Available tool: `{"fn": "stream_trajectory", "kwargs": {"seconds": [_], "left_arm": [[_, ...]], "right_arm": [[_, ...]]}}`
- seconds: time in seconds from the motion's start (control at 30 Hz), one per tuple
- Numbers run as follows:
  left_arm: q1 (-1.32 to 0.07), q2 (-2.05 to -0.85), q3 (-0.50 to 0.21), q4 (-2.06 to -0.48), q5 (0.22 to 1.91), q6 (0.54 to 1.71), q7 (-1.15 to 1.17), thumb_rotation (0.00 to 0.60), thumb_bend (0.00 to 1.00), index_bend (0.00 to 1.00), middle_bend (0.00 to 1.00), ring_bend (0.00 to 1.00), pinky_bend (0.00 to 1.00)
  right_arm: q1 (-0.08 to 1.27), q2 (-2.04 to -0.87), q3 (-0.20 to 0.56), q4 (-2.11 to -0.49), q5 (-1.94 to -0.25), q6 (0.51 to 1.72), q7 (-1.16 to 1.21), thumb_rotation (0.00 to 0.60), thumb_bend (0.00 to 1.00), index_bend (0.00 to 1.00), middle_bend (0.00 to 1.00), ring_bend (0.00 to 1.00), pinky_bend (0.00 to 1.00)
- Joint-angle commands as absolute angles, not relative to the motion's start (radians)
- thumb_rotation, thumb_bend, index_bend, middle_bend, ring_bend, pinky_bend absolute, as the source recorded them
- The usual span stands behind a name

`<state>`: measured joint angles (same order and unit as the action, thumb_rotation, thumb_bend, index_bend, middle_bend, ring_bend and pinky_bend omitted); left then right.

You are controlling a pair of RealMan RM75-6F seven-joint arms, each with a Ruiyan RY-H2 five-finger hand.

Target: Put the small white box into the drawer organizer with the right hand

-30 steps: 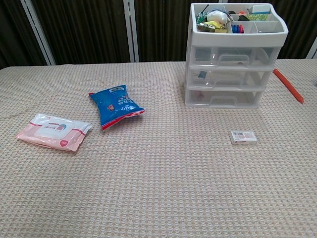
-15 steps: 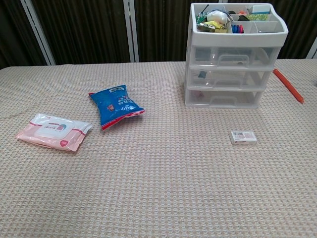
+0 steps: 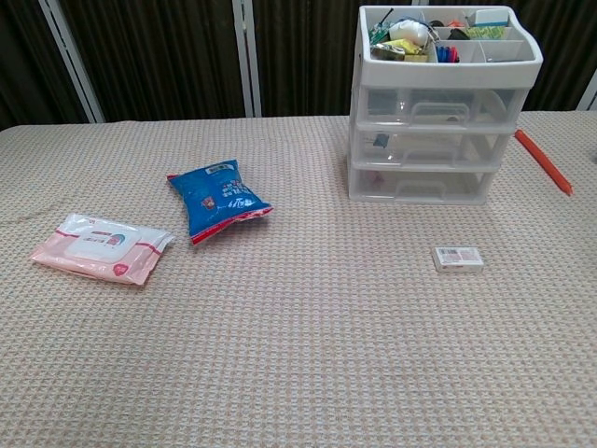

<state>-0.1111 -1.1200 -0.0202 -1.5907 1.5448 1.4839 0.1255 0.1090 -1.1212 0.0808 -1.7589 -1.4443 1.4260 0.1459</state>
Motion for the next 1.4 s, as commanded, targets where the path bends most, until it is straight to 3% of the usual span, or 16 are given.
{"fn": "stream_trajectory", "kwargs": {"seconds": [0.03,0.23,0.53,0.93,1.4], "left_arm": [[-0.112,-1.123,-0.024,-1.589,1.54,1.483,0.127,0.6,0.2,0.04,0.0,0.0,0.0],[-0.113,-1.126,-0.029,-1.588,1.533,1.483,0.127,0.6,0.2,0.04,0.0,0.0,0.0],[-0.114,-1.129,-0.031,-1.586,1.535,1.488,0.115,0.6,0.2,0.04,0.0,0.0,0.0],[-0.116,-1.126,-0.032,-1.585,1.54,1.489,0.101,0.6,0.2,0.04,0.0,0.0,0.0],[-0.117,-1.139,-0.038,-1.555,1.564,1.517,0.106,0.6,0.2,0.04,0.0,0.0,0.0]], "right_arm": [[0.189,-1.063,0.161,-1.951,-1.202,1.221,0.271,0.6,0.22,0.13,0.61,0.58,0.54],[0.323,-1.074,0.289,-2.035,-0.906,1.066,0.28,0.6,0.27,0.13,0.64,0.62,0.55],[0.502,-1.231,0.406,-2.002,-0.588,1.007,0.265,0.6,0.3,0.13,0.65,0.62,0.55],[0.618,-1.416,0.443,-1.934,-0.383,1.02,0.245,0.6,0.34,0.13,0.66,0.64,0.55],[0.677,-1.545,0.474,-1.797,-0.29,0.951,0.271,0.6,0.37,0.14,0.66,0.64,0.55]]}}
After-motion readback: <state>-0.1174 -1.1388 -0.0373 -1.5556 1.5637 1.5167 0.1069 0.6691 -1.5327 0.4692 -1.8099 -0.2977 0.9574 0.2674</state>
